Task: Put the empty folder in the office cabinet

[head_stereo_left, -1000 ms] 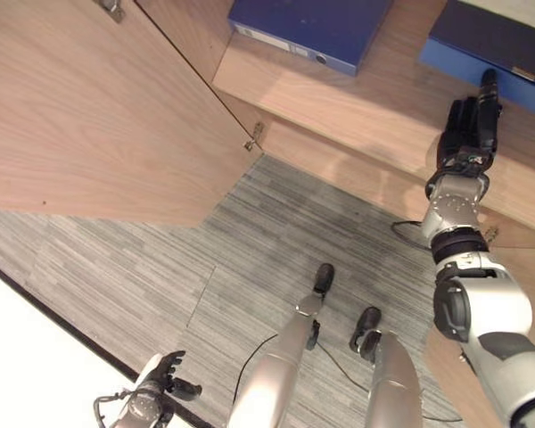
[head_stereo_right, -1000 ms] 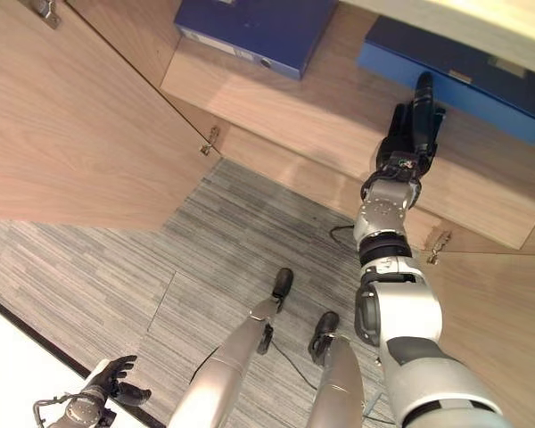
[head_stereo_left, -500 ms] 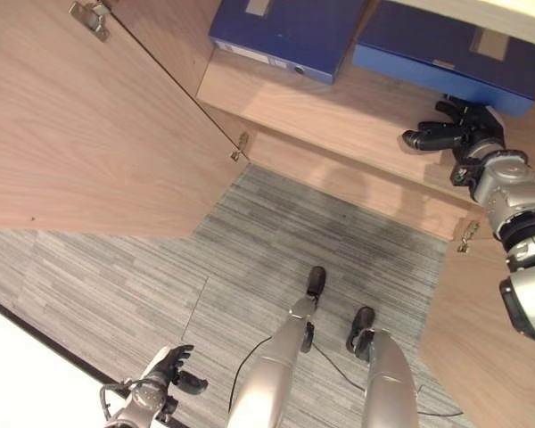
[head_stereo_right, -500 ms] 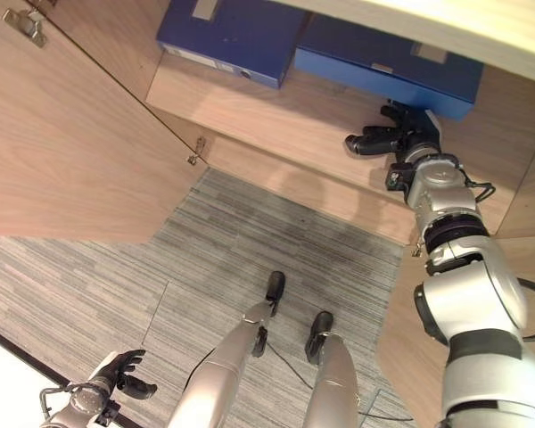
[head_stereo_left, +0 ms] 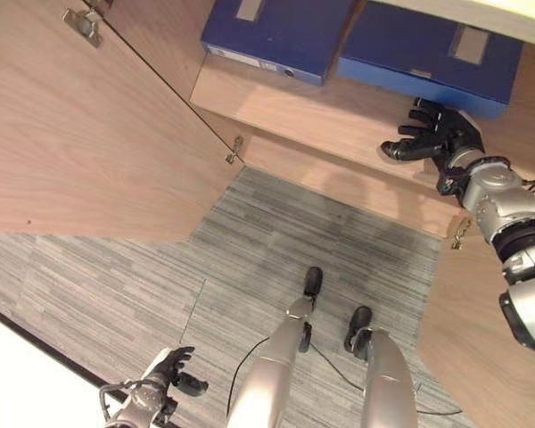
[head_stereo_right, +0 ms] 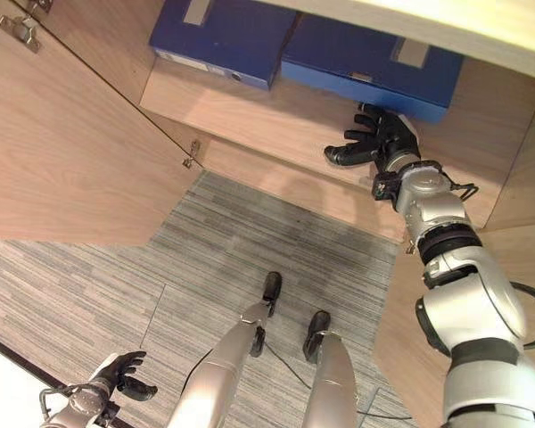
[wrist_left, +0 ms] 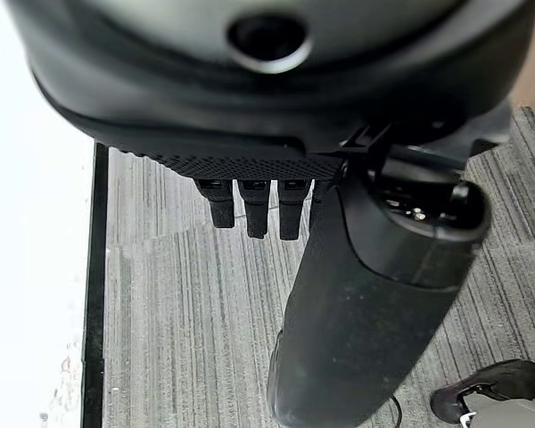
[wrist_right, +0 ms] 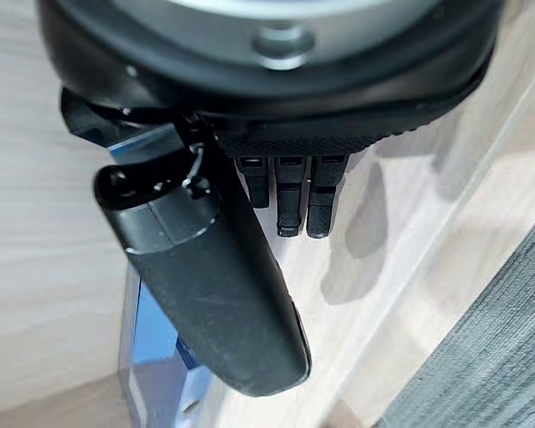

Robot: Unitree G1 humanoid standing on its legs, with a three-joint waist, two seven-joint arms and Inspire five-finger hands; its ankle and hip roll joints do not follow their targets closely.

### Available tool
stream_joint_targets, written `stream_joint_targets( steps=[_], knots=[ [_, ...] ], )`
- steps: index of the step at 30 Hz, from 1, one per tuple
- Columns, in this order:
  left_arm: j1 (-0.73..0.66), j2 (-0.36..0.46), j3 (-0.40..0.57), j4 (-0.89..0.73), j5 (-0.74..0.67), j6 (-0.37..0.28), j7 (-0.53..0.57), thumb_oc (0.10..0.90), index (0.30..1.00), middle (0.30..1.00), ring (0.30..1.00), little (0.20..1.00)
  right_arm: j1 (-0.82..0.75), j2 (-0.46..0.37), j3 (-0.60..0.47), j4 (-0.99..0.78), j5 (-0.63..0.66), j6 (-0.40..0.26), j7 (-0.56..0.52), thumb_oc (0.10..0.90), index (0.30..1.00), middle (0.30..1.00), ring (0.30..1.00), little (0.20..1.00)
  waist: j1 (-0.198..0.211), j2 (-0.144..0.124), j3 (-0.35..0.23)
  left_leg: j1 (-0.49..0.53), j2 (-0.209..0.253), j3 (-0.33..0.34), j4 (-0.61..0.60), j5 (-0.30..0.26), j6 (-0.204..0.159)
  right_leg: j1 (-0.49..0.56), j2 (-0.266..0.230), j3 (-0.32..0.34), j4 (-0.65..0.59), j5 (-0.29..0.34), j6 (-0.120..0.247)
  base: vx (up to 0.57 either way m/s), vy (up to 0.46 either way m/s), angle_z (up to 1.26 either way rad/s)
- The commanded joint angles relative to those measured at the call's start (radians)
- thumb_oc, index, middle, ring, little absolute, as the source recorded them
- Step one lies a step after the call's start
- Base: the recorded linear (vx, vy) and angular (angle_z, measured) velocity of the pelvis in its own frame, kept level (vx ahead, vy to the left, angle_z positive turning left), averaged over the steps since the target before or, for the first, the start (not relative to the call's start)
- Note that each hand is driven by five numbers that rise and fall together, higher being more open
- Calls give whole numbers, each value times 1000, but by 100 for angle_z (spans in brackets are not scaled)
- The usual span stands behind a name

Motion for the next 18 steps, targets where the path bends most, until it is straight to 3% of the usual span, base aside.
stream_joint_targets(
  steps=[1,2,3,4,8,14,18],
  knots=[
    [83,88,42,10,26,1,-26,800,900,900,900,900,76,-61,286,-69,-379,85,216,800,900,900,900,900,34,-32,12,27,61,73,114,-228,-25,26,-56,7,-194,179,38,0,0,0],
    [84,87,43,9,27,2,-26,800,900,900,900,900,74,-61,287,-69,-380,85,217,800,900,900,900,900,33,-30,13,27,61,72,114,-228,-25,27,-56,6,-194,179,38,0,0,0],
    [78,104,47,-13,23,3,-48,800,900,900,900,900,77,-101,406,-140,-506,95,301,800,900,900,900,900,30,-35,14,29,61,73,112,-230,-26,27,-57,5,-196,179,39,0,0,0],
    [72,111,48,-22,20,2,-57,800,900,900,900,900,80,-115,444,-155,-544,88,320,800,900,900,900,900,30,-37,15,28,61,74,113,-231,-26,26,-59,5,-194,180,40,-10,-33,0],
    [47,113,56,-31,10,-2,-66,800,900,900,900,900,111,-135,499,-225,-618,75,361,800,900,900,900,900,29,-41,18,34,65,75,111,-230,-26,29,-61,7,-194,183,44,-4,-1,1],
    [4,92,81,28,-20,1,-58,800,900,900,900,900,144,-118,468,-200,-645,68,347,800,900,900,900,900,32,-51,7,79,68,81,93,-227,-30,73,-61,-4,-219,193,51,-4,-1,-1],
    [52,77,108,43,-41,-4,-61,800,900,900,900,900,179,-119,411,-145,-669,66,332,800,900,900,900,900,40,-62,-9,165,69,83,54,-223,-34,165,-59,-17,-273,210,62,8,0,0]
  ],
)
